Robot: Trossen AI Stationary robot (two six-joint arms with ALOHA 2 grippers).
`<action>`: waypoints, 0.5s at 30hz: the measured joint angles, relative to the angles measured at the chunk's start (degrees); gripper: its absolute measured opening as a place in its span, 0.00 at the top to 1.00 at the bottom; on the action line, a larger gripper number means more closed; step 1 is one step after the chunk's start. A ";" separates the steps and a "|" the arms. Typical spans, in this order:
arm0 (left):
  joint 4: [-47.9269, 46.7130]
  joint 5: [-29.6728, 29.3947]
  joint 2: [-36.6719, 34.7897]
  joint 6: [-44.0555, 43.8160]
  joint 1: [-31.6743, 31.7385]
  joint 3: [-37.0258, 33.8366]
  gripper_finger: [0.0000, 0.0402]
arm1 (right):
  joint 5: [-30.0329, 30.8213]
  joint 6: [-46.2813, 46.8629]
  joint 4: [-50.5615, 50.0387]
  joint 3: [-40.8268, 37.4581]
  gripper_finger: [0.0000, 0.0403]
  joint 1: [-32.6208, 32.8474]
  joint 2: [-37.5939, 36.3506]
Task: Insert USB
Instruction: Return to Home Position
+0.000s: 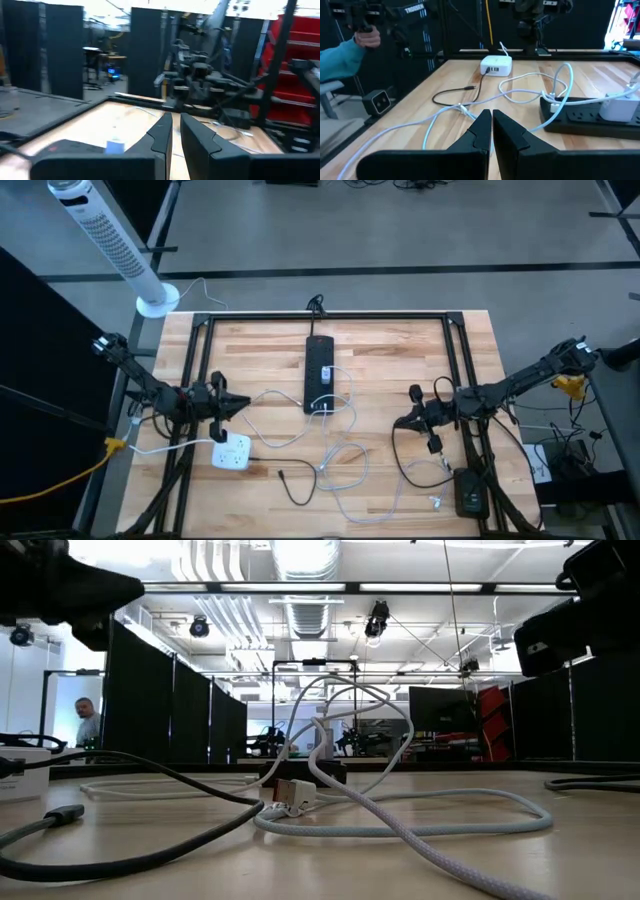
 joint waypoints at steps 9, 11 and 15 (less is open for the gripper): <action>-40.47 4.31 -13.92 -16.10 -0.01 11.63 0.94 | -0.07 1.94 -1.44 0.00 1.00 0.00 -0.05; -40.40 11.04 -13.68 -15.38 0.09 10.68 0.94 | -0.07 1.97 -1.24 0.02 1.00 0.00 -0.07; -32.02 19.52 -14.01 -10.67 0.30 5.85 0.94 | -0.02 1.36 -0.92 0.02 1.00 0.00 -0.27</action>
